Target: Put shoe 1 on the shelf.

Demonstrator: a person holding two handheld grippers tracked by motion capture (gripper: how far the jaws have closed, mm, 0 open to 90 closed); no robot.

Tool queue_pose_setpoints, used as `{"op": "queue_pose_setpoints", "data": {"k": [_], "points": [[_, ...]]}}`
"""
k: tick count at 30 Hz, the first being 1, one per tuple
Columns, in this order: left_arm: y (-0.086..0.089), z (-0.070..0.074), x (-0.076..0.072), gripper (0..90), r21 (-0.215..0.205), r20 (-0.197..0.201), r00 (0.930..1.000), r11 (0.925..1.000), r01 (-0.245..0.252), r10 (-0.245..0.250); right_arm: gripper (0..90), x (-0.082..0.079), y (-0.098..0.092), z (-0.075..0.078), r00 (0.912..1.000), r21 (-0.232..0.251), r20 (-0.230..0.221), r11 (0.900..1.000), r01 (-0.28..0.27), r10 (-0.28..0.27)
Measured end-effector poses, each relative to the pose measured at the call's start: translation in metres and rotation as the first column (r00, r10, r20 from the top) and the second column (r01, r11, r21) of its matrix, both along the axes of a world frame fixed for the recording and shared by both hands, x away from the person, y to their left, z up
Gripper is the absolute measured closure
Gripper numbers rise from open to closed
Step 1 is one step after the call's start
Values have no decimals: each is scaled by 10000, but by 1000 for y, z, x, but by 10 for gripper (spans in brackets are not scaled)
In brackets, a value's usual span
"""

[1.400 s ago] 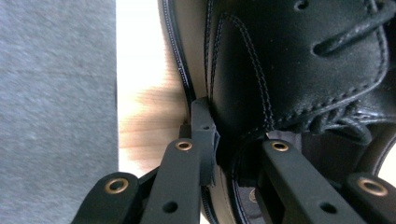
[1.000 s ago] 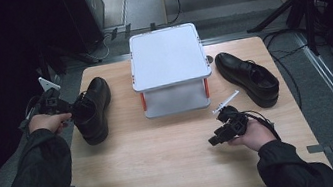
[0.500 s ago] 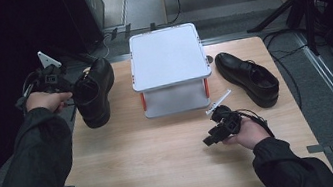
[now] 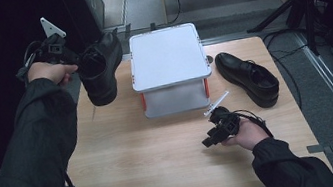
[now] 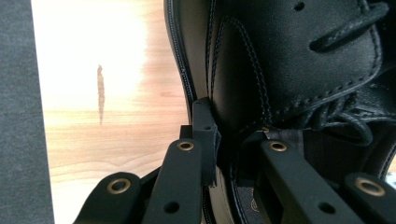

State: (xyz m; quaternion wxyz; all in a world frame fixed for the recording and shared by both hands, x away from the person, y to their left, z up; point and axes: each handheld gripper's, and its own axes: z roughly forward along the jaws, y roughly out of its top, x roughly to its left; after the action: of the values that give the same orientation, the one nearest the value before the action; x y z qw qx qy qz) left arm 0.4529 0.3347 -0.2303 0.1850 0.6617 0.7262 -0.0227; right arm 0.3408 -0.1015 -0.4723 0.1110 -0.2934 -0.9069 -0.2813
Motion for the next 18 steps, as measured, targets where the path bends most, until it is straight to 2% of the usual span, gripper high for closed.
{"op": "queue_pose_setpoints", "data": {"k": [7,12,14,18], "points": [[-25,17,11,825,-92,44,9999,9999,97,-97,510,-1,-1,0,10000,21,48,10000,-49,49],[-44,18,26,821,-92,-60,9998,9998,195,-196,510,-2,-3,-1,10000,111,-24,9999,15,-15],[-53,18,31,821,-108,-16,9998,9997,209,-209,510,-2,-3,-3,10000,10,-98,10000,-4,4],[-70,15,41,818,-271,-55,9996,9993,270,-272,510,-5,-7,-2,10000,65,-91,10000,23,-22]]}}
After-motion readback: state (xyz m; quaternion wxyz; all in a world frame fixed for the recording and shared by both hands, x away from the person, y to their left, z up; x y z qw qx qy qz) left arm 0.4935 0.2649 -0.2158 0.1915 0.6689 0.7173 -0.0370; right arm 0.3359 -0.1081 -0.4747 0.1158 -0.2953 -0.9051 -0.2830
